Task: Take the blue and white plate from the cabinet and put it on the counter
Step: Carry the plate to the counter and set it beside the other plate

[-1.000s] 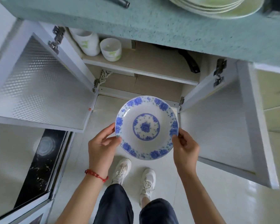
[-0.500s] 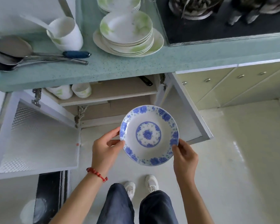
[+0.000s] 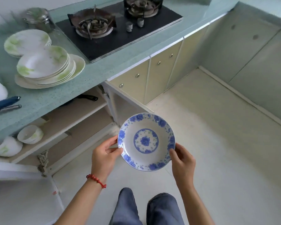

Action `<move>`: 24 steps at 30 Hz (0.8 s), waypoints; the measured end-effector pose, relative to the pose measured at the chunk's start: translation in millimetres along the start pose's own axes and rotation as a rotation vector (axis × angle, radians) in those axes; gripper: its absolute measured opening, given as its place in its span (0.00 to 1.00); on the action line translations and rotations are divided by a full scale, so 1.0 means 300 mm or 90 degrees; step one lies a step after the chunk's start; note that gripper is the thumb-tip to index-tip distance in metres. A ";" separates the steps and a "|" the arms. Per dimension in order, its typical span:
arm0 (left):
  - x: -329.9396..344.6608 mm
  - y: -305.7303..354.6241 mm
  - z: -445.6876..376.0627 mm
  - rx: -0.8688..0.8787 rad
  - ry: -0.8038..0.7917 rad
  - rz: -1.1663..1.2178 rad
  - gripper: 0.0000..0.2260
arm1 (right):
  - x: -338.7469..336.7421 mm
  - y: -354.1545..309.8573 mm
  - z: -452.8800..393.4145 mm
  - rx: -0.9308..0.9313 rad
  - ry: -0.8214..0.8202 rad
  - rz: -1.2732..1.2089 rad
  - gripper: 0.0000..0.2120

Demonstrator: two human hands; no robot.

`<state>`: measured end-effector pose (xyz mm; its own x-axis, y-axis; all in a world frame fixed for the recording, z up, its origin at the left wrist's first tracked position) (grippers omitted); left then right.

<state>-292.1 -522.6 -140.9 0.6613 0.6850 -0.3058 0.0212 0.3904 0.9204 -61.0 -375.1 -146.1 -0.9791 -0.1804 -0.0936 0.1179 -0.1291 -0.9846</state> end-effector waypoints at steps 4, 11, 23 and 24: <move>0.168 0.079 0.022 0.029 -0.075 -0.014 0.22 | -0.198 -0.012 0.015 -0.005 0.071 -0.013 0.11; 0.556 0.194 0.118 0.047 -0.214 -0.013 0.20 | -0.598 -0.006 0.040 0.002 0.199 -0.033 0.14; 1.127 0.366 0.328 0.083 -0.396 -0.059 0.19 | -1.139 0.002 0.077 0.003 0.380 -0.029 0.17; 1.164 0.380 0.332 0.081 -0.407 -0.061 0.20 | -1.166 -0.004 0.071 0.002 0.393 -0.030 0.18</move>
<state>16.0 -300.2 -118.3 0.9662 0.1354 -0.2194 0.1649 0.3294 0.9297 284.9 -332.4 -109.1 -0.8984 0.4228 -0.1188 0.0716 -0.1258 -0.9895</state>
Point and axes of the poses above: each hand's wrist, its own z-axis away from the middle knuckle, its own x-axis out of the palm, y = z × x, the point moved 9 cm from there along -z, towards the middle knuckle, and after that the axes turned 10 degrees about -z, right-handed, at the moved point
